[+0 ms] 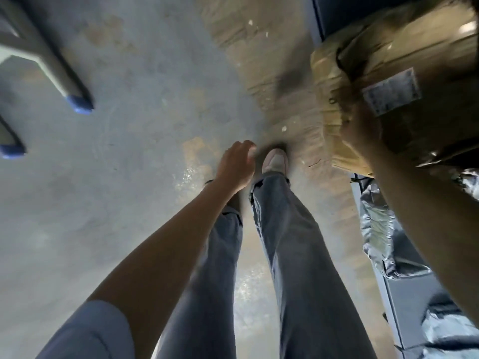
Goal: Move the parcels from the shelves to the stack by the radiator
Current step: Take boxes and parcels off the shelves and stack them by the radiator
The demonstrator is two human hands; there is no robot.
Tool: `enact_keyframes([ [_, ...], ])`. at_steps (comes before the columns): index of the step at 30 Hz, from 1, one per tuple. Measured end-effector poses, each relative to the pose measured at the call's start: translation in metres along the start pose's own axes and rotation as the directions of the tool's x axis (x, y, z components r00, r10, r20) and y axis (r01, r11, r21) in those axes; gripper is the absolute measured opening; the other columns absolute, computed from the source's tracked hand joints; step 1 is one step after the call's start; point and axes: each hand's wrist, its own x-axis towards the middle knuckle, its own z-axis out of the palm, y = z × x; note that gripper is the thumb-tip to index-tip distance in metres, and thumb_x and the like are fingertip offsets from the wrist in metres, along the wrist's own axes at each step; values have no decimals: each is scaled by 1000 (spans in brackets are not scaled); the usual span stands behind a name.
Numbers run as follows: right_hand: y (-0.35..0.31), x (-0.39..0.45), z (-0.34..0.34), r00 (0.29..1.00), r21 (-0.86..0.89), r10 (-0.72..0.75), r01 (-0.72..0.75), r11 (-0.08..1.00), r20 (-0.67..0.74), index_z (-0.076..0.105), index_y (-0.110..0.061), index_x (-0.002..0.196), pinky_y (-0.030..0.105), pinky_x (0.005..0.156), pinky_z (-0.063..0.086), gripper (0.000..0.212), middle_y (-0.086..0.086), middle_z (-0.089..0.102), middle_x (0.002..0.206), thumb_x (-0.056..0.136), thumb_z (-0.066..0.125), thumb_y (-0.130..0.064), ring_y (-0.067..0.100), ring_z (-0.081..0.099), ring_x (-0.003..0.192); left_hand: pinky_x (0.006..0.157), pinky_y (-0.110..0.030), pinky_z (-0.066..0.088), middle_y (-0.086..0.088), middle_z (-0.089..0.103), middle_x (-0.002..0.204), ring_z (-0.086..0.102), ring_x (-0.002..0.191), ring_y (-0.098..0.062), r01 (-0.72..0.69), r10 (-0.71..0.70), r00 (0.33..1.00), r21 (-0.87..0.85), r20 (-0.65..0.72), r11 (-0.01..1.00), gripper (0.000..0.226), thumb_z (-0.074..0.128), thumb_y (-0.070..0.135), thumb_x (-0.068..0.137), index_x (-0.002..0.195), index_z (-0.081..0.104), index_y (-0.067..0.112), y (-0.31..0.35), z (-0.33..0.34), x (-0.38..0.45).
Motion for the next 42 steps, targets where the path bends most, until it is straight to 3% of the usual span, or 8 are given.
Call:
enact_keyframes([
  [5, -46, -97, -53, 898, -233, -410, 369, 900, -158, 69, 3, 86, 33, 63, 56, 24, 20, 69, 77, 63, 74, -5, 32, 70, 70, 95, -57, 43, -20, 55, 132, 54, 119, -40, -508, 671, 732, 563, -116, 652, 55, 58, 24, 72, 127, 58, 16, 38, -72, -44],
  [8, -88, -176, -133, 925, -196, -319, 358, 913, 206, 56, -3, 119, 35, 90, 46, 35, 12, 63, 112, 85, 60, -9, 30, 61, 106, 111, -54, 25, -9, 35, 151, 32, 139, -32, -506, 605, 792, 644, 83, 574, 84, 75, 32, 71, 145, 34, 23, 69, -138, -99],
  [14, -114, -357, -226, 966, -117, -165, 190, 975, 201, 60, -17, 112, 34, 89, 45, 26, 7, 65, 104, 88, 55, -26, 27, 62, 102, 90, -41, 52, -6, 65, 112, 62, 105, -27, -596, 522, 797, 533, 304, 601, 49, 73, 36, 72, 117, 58, 20, 103, -205, -241],
  [22, -2, -585, -209, 932, 397, 351, -356, 846, 88, 53, -12, 127, 34, 97, 45, 45, 9, 57, 127, 84, 64, -21, 26, 53, 118, 85, -32, 45, -8, 60, 115, 57, 106, -28, -836, 500, 493, 546, 712, 47, 58, 72, 44, 72, 117, 49, 16, 208, -117, -401],
  [27, 104, -764, -193, 742, 530, 669, -548, 647, -48, 58, -7, 122, 25, 92, 38, 39, 9, 59, 125, 84, 61, -17, 25, 54, 115, 99, -35, 41, -10, 54, 127, 50, 120, -28, -896, 561, 144, 348, 815, -276, 60, 67, 39, 80, 130, 45, 15, 277, 15, -548],
  [34, 163, -1105, -63, 221, 637, 975, -748, 185, -25, 65, -7, 107, 32, 85, 42, 25, 10, 64, 114, 86, 56, -15, 29, 59, 108, 101, -39, 37, -9, 52, 125, 42, 124, -27, -724, 375, -375, -15, 848, -690, 48, 62, 41, 82, 122, 51, 15, 231, 248, -837],
  [38, 142, -1271, 15, -44, 558, 999, -828, -42, 9, 64, -22, 113, 33, 90, 46, 26, 4, 59, 116, 91, 49, -23, 23, 54, 115, 106, -38, 29, -8, 46, 135, 34, 132, -24, -626, 236, -550, -208, 801, -752, 48, 60, 34, 86, 127, 46, 13, 158, 334, -990],
  [42, 133, -1362, 57, -171, 529, 985, -839, -126, -36, 64, -25, 117, 31, 90, 44, 29, 4, 60, 117, 92, 49, -23, 24, 54, 115, 105, -38, 30, -4, 46, 137, 36, 133, -22, -542, 165, -656, -308, 737, -782, 44, 58, 29, 88, 128, 46, 14, 120, 402, -1081],
])
